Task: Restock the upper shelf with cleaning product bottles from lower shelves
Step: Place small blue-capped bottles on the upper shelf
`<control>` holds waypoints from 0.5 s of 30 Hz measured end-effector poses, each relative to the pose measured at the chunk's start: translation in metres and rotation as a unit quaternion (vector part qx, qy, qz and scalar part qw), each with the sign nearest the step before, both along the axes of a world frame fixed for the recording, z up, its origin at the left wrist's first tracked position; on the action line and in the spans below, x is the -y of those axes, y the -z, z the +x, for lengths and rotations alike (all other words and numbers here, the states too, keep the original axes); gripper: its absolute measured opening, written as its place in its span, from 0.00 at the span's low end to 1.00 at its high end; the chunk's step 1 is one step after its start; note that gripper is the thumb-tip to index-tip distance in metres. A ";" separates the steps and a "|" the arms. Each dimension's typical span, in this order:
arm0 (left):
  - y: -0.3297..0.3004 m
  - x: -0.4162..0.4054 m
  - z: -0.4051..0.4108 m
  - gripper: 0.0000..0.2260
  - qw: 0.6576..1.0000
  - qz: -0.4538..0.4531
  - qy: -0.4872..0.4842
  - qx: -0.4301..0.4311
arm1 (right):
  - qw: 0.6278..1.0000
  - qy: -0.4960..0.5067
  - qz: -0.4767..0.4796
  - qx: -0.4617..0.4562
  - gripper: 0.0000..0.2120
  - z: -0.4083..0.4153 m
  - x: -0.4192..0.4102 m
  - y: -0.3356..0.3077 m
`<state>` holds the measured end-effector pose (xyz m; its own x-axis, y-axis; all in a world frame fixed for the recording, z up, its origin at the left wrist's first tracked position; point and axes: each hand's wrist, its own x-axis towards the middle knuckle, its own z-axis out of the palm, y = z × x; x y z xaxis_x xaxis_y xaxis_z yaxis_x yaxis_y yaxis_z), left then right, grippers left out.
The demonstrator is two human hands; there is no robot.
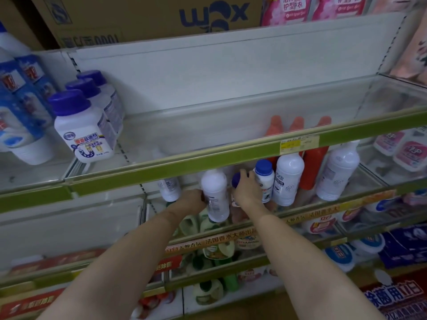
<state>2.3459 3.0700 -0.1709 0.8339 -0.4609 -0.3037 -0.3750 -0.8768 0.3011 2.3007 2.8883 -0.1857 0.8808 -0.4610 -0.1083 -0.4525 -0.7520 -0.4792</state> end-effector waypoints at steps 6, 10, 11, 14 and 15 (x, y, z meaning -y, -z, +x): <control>0.002 -0.008 -0.008 0.05 1.000 0.022 0.021 -0.005 | 0.999 0.012 0.051 -0.001 0.35 -0.015 -0.004 0.000; 0.003 -0.017 -0.013 0.06 0.999 0.019 0.030 0.006 | 0.991 0.047 0.121 0.036 0.36 -0.033 -0.005 0.004; 0.004 -0.020 -0.014 0.05 0.999 0.012 0.031 0.006 | 0.989 0.066 0.122 0.047 0.33 -0.038 -0.005 0.003; 0.006 -0.031 -0.020 0.01 0.999 -0.009 0.036 -0.006 | 0.977 0.139 0.139 0.081 0.27 -0.054 -0.012 -0.004; 0.006 -0.034 -0.023 0.01 0.999 -0.016 0.039 -0.015 | 0.972 0.155 0.150 0.090 0.26 -0.059 -0.016 -0.006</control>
<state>2.3229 3.1045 -0.1773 0.7852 -0.5345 -0.3126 -0.4329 -0.8348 0.3401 2.2414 2.9038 -0.1798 0.7218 -0.6787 -0.1358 -0.5231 -0.4064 -0.7491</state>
